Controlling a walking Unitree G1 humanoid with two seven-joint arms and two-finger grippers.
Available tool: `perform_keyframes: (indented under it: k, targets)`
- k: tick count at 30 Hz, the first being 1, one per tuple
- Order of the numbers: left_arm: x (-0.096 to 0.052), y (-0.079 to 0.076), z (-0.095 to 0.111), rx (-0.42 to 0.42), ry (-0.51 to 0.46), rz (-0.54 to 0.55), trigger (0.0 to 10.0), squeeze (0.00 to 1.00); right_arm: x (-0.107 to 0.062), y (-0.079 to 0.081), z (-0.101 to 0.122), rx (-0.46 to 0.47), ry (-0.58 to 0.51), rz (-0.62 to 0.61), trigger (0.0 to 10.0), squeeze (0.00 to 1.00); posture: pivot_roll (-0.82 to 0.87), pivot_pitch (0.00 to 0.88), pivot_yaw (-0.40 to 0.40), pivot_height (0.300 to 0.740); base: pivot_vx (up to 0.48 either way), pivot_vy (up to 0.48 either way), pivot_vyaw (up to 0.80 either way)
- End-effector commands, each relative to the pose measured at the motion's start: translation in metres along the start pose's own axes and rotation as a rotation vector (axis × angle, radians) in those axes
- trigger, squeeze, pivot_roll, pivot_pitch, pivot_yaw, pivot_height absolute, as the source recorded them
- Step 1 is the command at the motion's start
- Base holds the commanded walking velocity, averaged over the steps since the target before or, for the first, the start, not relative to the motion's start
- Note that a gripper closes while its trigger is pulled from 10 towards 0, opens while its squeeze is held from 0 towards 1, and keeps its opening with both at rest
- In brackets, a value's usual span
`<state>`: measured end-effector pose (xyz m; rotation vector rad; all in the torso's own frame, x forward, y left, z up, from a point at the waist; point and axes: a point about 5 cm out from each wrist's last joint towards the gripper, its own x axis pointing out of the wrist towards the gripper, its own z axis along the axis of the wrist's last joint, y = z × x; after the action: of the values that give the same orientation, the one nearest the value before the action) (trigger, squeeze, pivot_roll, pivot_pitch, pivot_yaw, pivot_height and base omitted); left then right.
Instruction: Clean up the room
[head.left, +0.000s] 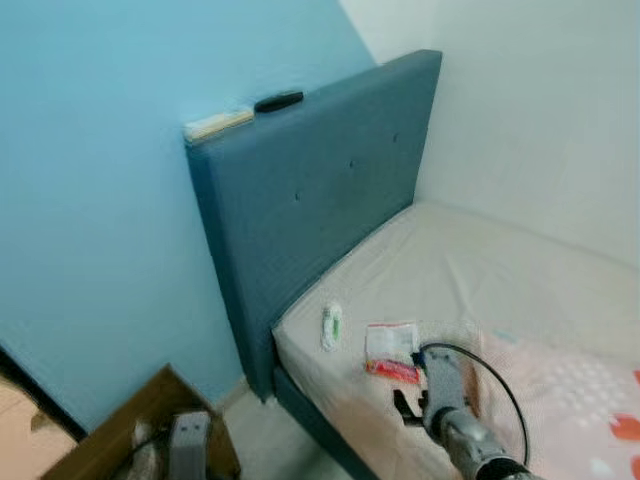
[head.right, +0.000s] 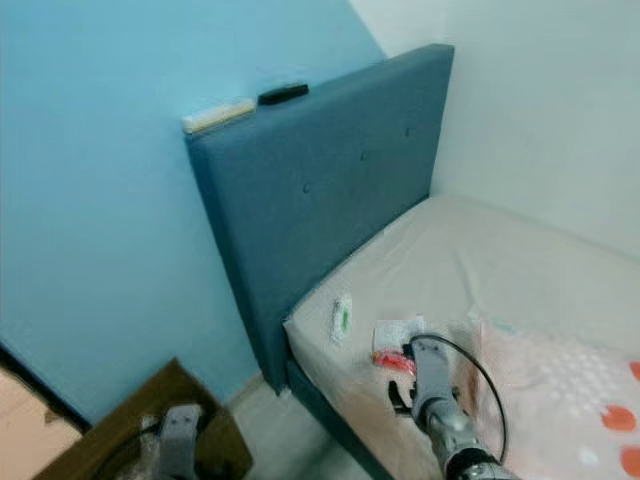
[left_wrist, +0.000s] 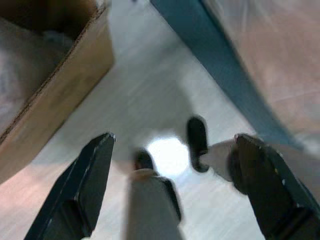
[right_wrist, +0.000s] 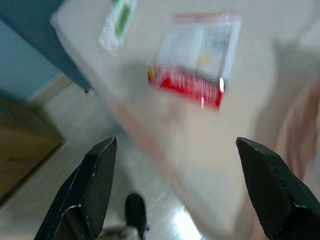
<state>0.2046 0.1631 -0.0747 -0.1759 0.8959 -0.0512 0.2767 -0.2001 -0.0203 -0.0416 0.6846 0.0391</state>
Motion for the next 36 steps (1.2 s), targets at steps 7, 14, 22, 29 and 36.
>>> perform_keyframes:
  k: [7,14,22,29,36]
  targets:
    - [-0.003,0.01,-0.009,-0.018,0.026,0.027,10.0,0.0,0.002,0.006,0.007,-0.006,-0.026,0.003,10.0,0.0,-0.13,0.0,0.002,0.74,0.0,0.0,0.0]
    - [-0.001,0.004,0.004,-0.026,-0.019,-0.01,10.0,0.0,0.002,0.0,0.006,0.028,-0.01,-0.029,10.0,0.0,-0.13,0.002,0.004,0.74,0.0,0.0,-0.65]
    - [0.002,0.0,0.017,-0.003,-0.057,-0.02,10.0,0.0,0.002,0.001,0.006,0.033,-0.008,-0.029,10.0,0.0,-0.13,0.006,0.008,0.74,0.0,0.0,-0.76]
    - [0.003,-0.002,0.023,0.009,-0.078,-0.013,10.0,0.0,0.002,0.005,0.007,0.036,-0.014,-0.013,10.0,0.0,-0.13,0.007,0.01,0.74,0.0,0.0,-0.76]
    - [0.003,-0.001,0.025,0.013,-0.087,0.002,10.0,0.0,0.004,0.013,0.015,0.004,-0.049,0.03,10.0,0.0,-0.13,0.009,0.012,0.74,0.0,0.0,-0.54]
